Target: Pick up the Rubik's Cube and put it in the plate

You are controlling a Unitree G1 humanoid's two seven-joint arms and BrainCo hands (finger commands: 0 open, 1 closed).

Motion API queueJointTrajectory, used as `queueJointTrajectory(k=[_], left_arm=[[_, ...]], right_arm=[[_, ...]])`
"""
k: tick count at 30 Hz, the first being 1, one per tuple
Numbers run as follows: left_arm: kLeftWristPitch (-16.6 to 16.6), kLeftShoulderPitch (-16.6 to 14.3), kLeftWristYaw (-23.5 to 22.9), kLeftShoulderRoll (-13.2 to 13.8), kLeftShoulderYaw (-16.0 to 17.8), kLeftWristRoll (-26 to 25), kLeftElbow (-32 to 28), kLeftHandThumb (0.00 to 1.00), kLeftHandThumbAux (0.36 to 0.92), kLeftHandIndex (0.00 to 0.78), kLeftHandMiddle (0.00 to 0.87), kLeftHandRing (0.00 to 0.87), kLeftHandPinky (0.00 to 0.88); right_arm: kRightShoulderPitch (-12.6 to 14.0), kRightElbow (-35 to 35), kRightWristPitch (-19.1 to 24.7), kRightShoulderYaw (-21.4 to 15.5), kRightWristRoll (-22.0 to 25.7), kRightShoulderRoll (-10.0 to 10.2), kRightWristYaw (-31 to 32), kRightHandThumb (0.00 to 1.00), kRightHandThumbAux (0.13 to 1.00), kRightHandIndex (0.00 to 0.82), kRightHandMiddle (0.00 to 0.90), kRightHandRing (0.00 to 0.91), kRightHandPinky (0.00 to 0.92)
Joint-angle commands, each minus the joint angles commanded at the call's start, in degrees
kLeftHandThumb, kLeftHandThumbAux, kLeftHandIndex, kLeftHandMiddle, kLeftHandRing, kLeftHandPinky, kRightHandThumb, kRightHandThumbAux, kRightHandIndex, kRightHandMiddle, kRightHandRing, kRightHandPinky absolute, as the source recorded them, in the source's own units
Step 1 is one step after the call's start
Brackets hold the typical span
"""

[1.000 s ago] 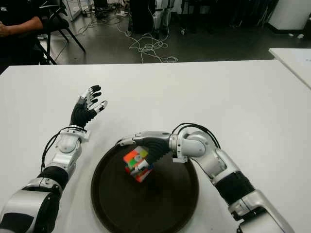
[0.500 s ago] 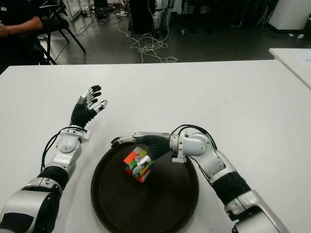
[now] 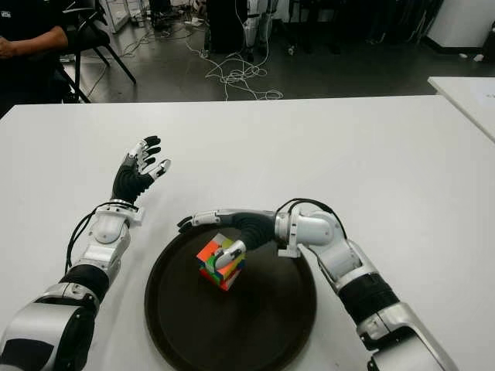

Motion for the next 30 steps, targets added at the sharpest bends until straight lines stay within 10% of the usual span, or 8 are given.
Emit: queueJointTrajectory(k=[7, 10, 14, 22, 30], left_arm=[[0.0, 0.1, -0.5, 0.2, 0.0, -0.1, -0.2, 0.01, 0.73, 0.161, 0.153, 0.109, 0.09], [0.2, 0.0, -0.3, 0.4, -0.2, 0.3, -0.3, 0.014, 0.735, 0.164, 0.154, 0.113, 0.097], [0.3, 0.0, -0.2, 0.6, -0.4, 0.6, -0.1, 0.022, 0.728, 0.168, 0.153, 0.114, 0.097], [-0.1, 0.2, 0.0, 0.4, -0.4, 0.6, -0.6, 0.021, 0.718, 0.177, 0.154, 0.115, 0.092], [-0.2, 0.5, -0.1, -0.1, 0.1, -0.1, -0.7, 0.027, 0.71, 0.176, 0.167, 0.126, 0.106]], right_arm=[[-2.6, 1.0, 1.6, -5.3, 6.7, -1.1, 4.0, 0.0, 0.24, 0.0, 0.0, 0.0, 0.0], [-4.0, -6.7, 8.6, -12.0, 13.1, -5.1, 3.4, 0.0, 0.237, 0.0, 0.0, 0.0, 0.0], [-4.7, -7.8, 9.7, -19.3, 16.7, -5.7, -0.6, 0.0, 0.256, 0.0, 0.0, 0.0, 0.0], [-2.0, -7.7, 2.5, -26.5, 2.9, 4.9, -31.5, 0.0, 0.396, 0.041, 0.079, 0.03, 0.0], [-3.4, 15.7, -11.8, -29.3, -9.9, 5.0, -52.4, 0.056, 0.648, 0.198, 0.277, 0.254, 0.253]])
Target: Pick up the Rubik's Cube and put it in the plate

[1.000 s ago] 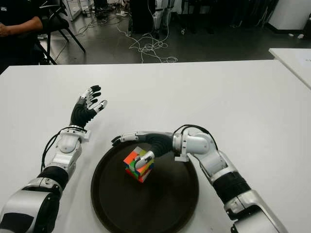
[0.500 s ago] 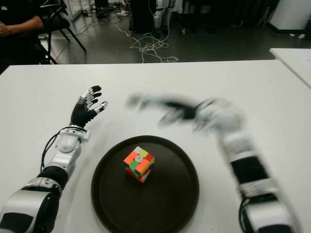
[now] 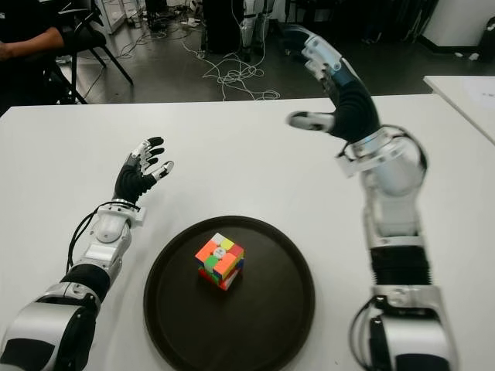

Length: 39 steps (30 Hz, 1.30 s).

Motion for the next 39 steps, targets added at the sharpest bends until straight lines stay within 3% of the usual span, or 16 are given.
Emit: queueJointTrajectory(k=[2, 5, 8, 11, 20, 27, 39], left_arm=[[0.1, 0.0, -0.2, 0.0, 0.0, -0.1, 0.1, 0.02, 0.705, 0.17, 0.163, 0.125, 0.106], [0.4, -0.1, -0.5, 0.2, -0.1, 0.0, 0.2, 0.014, 0.701, 0.166, 0.16, 0.123, 0.105], [0.7, -0.4, -0.8, 0.3, -0.1, -0.1, 0.3, 0.009, 0.691, 0.163, 0.156, 0.12, 0.1], [0.7, -0.5, -0.6, 0.4, -0.1, 0.0, 0.4, 0.01, 0.688, 0.163, 0.156, 0.119, 0.099], [-0.1, -0.5, 0.4, 0.4, 0.2, 0.2, 0.7, 0.032, 0.673, 0.165, 0.157, 0.123, 0.096], [0.1, -0.2, 0.1, 0.1, 0.2, 0.0, 0.4, 0.038, 0.682, 0.166, 0.15, 0.121, 0.113], [0.8, 0.4, -2.0, -0.2, 0.1, -0.5, -0.3, 0.002, 0.719, 0.137, 0.132, 0.109, 0.107]], right_arm=[[-0.4, 8.6, -0.3, 1.5, -1.4, -0.4, -3.5, 0.076, 0.662, 0.204, 0.298, 0.279, 0.297], [1.1, 14.4, 2.3, 2.9, -0.8, 1.4, -4.6, 0.094, 0.663, 0.201, 0.297, 0.29, 0.314], [1.4, 14.5, 4.1, 2.8, 0.8, 3.5, -4.1, 0.12, 0.666, 0.196, 0.284, 0.295, 0.323], [3.0, 9.9, 6.0, 2.4, 2.8, 4.7, -3.5, 0.135, 0.67, 0.191, 0.277, 0.294, 0.322], [8.4, -4.2, 9.0, 1.8, 3.5, 6.1, -5.8, 0.163, 0.7, 0.175, 0.257, 0.279, 0.31], [10.5, -1.8, 6.1, 2.8, 2.4, 8.0, -7.7, 0.175, 0.745, 0.157, 0.246, 0.26, 0.283], [9.5, 1.3, 8.2, 3.3, 0.6, 7.9, -9.7, 0.167, 0.805, 0.159, 0.251, 0.242, 0.238]])
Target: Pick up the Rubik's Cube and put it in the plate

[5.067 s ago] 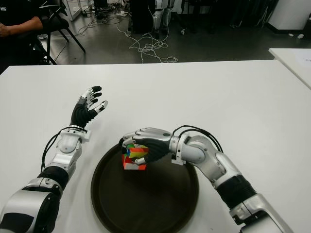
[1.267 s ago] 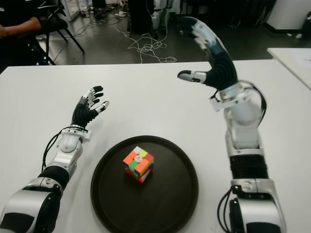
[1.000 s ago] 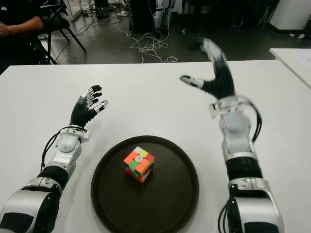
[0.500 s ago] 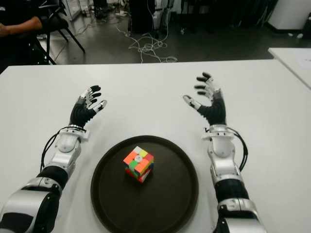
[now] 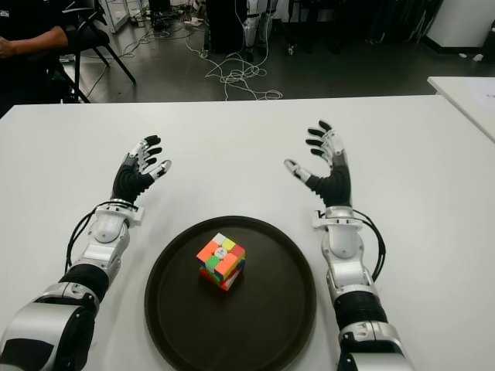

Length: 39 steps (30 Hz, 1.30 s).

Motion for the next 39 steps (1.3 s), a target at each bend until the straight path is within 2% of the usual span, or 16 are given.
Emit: queueJointTrajectory(k=[7, 16, 21, 25, 28, 31, 36, 39], left_arm=[[0.1, 0.4, -0.4, -0.1, 0.0, 0.0, -0.5, 0.0, 0.723, 0.135, 0.123, 0.096, 0.096], [-0.3, 1.0, -0.2, -0.4, 0.1, 0.0, -1.2, 0.0, 0.709, 0.139, 0.121, 0.094, 0.09], [-0.5, 1.3, -0.1, -0.7, 0.4, -0.4, -1.5, 0.0, 0.73, 0.135, 0.125, 0.101, 0.095], [-0.5, 1.4, 0.1, -1.1, 1.0, -0.9, -1.7, 0.0, 0.737, 0.142, 0.142, 0.11, 0.094], [-0.4, 1.4, 0.4, -1.3, 1.2, -1.1, -1.8, 0.0, 0.74, 0.147, 0.155, 0.119, 0.094], [-0.3, 1.4, 0.4, -1.3, 1.1, -1.2, -1.8, 0.0, 0.736, 0.145, 0.16, 0.123, 0.096], [0.2, 1.4, 0.3, -1.3, 1.1, -1.3, -1.9, 0.0, 0.686, 0.12, 0.149, 0.123, 0.102], [0.6, 1.3, 0.0, -1.3, 1.1, -1.3, -2.0, 0.0, 0.677, 0.111, 0.145, 0.121, 0.103]], right_arm=[[1.0, -1.7, 1.1, 0.1, 0.4, 0.5, 0.0, 0.167, 0.817, 0.143, 0.24, 0.229, 0.217], [2.2, -4.0, 2.3, 0.3, 1.8, 1.4, 1.3, 0.166, 0.835, 0.146, 0.242, 0.239, 0.234], [2.6, -5.7, 5.3, -0.1, 3.7, 2.4, 2.5, 0.155, 0.849, 0.158, 0.248, 0.247, 0.245], [2.4, -6.4, 8.0, -1.2, 7.6, 3.4, 4.8, 0.046, 0.844, 0.159, 0.248, 0.254, 0.278], [1.9, -6.0, 9.4, -1.8, 9.7, 3.5, 6.4, 0.015, 0.843, 0.154, 0.243, 0.258, 0.303], [1.6, -6.0, 11.1, -2.0, 10.6, 3.2, 7.3, 0.004, 0.846, 0.146, 0.238, 0.26, 0.322], [1.4, -7.4, 16.0, -2.1, 11.2, 2.8, 8.0, 0.0, 0.862, 0.139, 0.233, 0.263, 0.328], [1.5, -8.6, 18.5, -2.1, 11.3, 2.8, 8.1, 0.0, 0.867, 0.137, 0.23, 0.261, 0.319]])
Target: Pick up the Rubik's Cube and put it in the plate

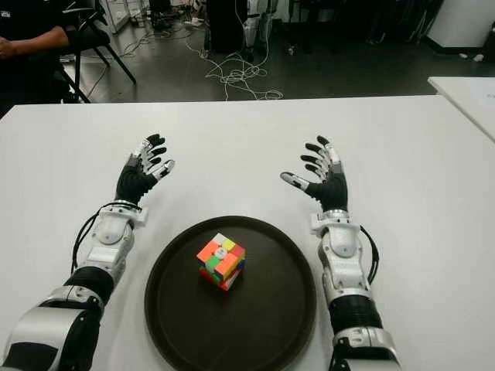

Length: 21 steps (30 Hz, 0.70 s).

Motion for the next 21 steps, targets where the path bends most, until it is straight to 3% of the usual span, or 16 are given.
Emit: queueJointTrajectory(k=[8, 21], left_arm=[[1.3, -0.1, -0.7, 0.2, -0.2, 0.1, -0.2, 0.0, 0.691, 0.122, 0.148, 0.123, 0.112], [1.9, -0.3, -0.8, 0.5, -0.5, 0.4, -0.2, 0.0, 0.714, 0.121, 0.155, 0.135, 0.134]], right_arm=[[0.1, -1.9, 4.4, 0.2, -0.5, -0.4, 0.5, 0.0, 0.866, 0.137, 0.227, 0.26, 0.317], [-0.1, -2.0, 4.6, 0.2, -1.1, -0.5, 0.5, 0.0, 0.877, 0.158, 0.247, 0.273, 0.326]])
